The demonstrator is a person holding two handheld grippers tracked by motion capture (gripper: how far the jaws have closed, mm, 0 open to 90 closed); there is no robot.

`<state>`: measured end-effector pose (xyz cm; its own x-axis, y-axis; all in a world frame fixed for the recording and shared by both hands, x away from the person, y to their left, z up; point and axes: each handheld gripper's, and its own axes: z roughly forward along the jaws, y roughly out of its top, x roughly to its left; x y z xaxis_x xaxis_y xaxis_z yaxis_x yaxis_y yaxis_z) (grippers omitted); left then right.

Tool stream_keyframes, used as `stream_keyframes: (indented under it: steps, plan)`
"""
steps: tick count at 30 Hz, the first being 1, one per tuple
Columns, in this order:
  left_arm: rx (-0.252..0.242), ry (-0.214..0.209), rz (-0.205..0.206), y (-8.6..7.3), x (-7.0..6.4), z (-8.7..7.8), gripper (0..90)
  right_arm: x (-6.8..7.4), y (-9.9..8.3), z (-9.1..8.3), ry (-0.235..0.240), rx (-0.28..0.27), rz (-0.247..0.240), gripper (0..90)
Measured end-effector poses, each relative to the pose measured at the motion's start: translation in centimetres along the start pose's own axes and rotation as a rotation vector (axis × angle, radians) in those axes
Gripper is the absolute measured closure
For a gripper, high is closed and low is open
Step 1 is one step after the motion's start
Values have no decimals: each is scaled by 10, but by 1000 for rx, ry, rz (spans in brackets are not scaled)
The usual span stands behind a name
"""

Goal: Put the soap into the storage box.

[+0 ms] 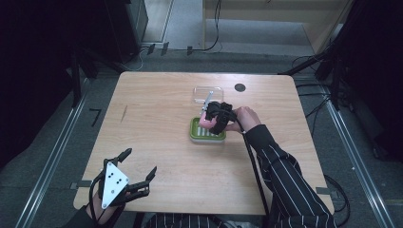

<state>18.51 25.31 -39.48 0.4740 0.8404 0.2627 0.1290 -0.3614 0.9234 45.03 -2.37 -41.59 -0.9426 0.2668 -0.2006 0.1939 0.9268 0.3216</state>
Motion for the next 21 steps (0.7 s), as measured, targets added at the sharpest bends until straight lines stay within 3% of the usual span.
stream_keyframes:
  steps: [21]
  plan:
    - [4, 1, 2, 0, 0, 0, 133, -8, -4, 12, 54, -35, 11, 389]
